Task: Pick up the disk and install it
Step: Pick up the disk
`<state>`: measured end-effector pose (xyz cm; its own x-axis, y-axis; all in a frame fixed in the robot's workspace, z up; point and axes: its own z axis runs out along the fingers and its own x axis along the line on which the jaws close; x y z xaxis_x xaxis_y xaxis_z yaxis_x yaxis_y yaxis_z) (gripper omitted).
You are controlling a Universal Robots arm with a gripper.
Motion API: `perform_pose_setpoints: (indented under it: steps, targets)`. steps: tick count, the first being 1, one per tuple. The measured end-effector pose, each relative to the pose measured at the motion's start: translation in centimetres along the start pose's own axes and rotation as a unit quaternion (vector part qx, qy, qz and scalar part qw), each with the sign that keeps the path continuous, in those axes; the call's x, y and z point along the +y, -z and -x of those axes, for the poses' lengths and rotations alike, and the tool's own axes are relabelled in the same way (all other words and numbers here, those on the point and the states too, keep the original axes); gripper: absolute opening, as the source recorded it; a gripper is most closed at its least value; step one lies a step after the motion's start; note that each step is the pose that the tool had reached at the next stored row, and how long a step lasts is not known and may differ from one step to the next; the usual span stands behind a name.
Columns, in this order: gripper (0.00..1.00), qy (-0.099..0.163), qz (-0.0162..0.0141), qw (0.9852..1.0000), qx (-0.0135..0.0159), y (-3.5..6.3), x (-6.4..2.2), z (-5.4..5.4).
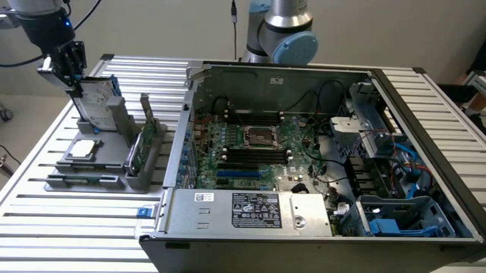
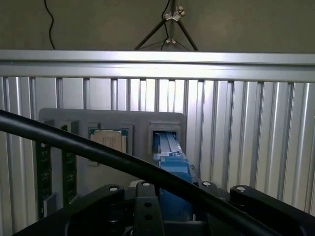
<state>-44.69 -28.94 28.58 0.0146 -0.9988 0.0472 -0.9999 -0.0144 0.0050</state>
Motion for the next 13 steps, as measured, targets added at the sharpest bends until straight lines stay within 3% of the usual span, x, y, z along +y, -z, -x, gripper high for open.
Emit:
perform_pose_setpoints:
  steps: [1,13]
  targets:
    - [0.33,0.000,0.0000,1.0000,0.0000,0.00,0.00,0.00]
    - [0.33,0.000,0.0000,1.0000,0.0001,-0.02,0.00,0.00]
